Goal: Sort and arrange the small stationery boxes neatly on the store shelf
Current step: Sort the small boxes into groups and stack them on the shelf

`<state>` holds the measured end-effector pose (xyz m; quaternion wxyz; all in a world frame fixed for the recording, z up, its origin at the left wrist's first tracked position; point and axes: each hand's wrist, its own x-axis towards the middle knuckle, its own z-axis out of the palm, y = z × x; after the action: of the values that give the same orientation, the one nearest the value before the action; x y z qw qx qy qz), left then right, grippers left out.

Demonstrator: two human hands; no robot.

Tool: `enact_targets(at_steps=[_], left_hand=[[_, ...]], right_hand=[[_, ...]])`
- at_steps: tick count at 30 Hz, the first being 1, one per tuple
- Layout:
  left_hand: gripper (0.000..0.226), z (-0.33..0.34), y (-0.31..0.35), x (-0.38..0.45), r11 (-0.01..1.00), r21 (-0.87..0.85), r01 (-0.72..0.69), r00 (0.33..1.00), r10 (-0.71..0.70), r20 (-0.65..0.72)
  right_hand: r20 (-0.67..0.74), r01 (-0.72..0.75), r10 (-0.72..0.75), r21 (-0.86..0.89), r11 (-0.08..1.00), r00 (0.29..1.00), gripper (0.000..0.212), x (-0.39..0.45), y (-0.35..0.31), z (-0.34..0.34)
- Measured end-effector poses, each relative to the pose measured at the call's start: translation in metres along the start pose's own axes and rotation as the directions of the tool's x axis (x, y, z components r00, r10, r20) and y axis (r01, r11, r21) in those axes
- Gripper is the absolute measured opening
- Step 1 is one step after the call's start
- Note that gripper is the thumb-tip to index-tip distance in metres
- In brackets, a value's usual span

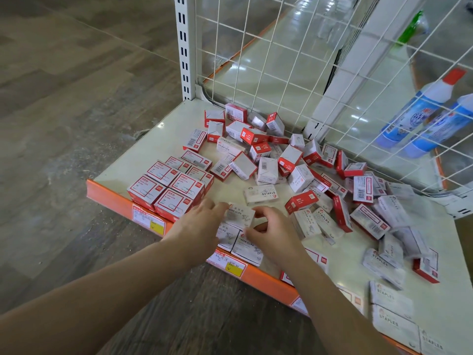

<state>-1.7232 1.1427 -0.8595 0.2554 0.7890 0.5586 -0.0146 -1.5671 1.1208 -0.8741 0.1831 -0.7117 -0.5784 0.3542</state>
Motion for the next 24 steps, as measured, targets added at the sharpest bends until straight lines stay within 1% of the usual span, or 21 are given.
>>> enact_targets(at_steps=[4,8,15,19,24], left_hand=[[0.069,0.001,-0.002,0.003,1.000,-0.007,0.003,1.000,-0.003,-0.001],[0.073,0.001,-0.002,0.004,0.999,-0.039,0.002,1.000,-0.001,0.030],[0.076,0.001,-0.003,0.005,0.995,-0.096,0.028,0.998,-0.023,0.052],[0.076,0.001,-0.002,0.005,0.995,-0.093,0.038,0.998,-0.032,0.056],[0.074,0.000,0.000,0.004,0.995,-0.089,0.038,0.998,-0.033,0.048]], right_hand=[[0.044,-0.005,0.002,0.076,0.997,0.999,0.049,0.002,-0.001,0.002],[0.076,-0.035,0.027,0.106,0.994,0.997,0.049,0.005,0.000,0.007],[0.115,-0.008,0.004,0.036,0.999,0.993,0.050,0.011,0.002,0.011],[0.142,-0.006,0.005,0.007,1.000,0.990,0.056,0.012,0.002,0.010],[0.133,0.010,-0.009,-0.011,1.000,0.991,0.053,0.011,0.002,0.012]])
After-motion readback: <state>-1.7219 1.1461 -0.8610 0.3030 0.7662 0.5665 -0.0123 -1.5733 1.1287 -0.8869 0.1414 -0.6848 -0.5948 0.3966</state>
